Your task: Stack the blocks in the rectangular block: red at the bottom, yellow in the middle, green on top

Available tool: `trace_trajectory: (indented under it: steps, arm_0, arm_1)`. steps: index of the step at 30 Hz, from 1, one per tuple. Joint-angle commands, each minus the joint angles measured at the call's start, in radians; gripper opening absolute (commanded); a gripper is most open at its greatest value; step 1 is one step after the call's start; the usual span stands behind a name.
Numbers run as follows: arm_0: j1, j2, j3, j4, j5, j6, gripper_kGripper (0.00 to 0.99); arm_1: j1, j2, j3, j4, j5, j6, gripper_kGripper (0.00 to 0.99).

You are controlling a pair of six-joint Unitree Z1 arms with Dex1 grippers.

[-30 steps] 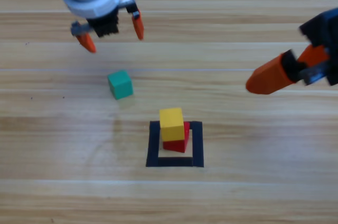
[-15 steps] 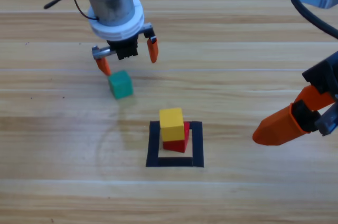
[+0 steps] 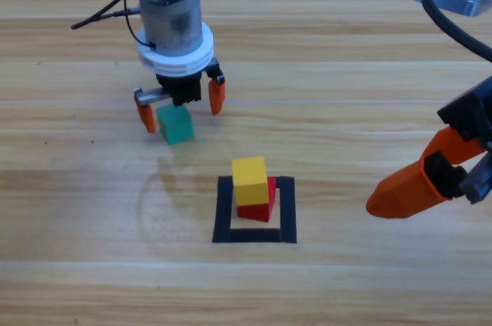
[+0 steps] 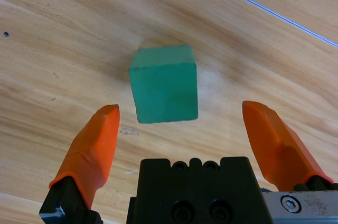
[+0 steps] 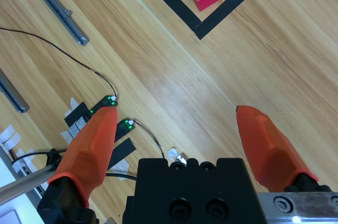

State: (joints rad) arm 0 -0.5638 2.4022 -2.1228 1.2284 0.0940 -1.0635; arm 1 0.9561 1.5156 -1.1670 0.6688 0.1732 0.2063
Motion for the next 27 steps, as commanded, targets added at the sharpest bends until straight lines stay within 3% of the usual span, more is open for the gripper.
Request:
trace_trajectory:
  steps: [1, 20, 23, 27]
  arm_0:
    - [0.019, 0.054, 0.001, 0.014, 0.020, -0.029, 0.989]
    - [0.047, 0.114, -0.022, 0.014, 0.003, -0.024, 0.956]
    - [0.045, 0.124, -0.031, 0.013, -0.003, -0.024, 0.905]
    - [0.044, 0.157, -0.057, 0.013, -0.014, -0.026, 0.756]
  arm_1:
    - [-0.022, 0.040, 0.021, -0.017, 0.008, -0.002, 0.989]
    - [-0.022, 0.046, 0.023, -0.014, -0.014, 0.001, 0.989]
    - [-0.022, 0.048, 0.023, -0.014, -0.015, 0.001, 0.989]
    - [-0.022, 0.049, 0.023, -0.014, -0.017, 0.001, 0.989]
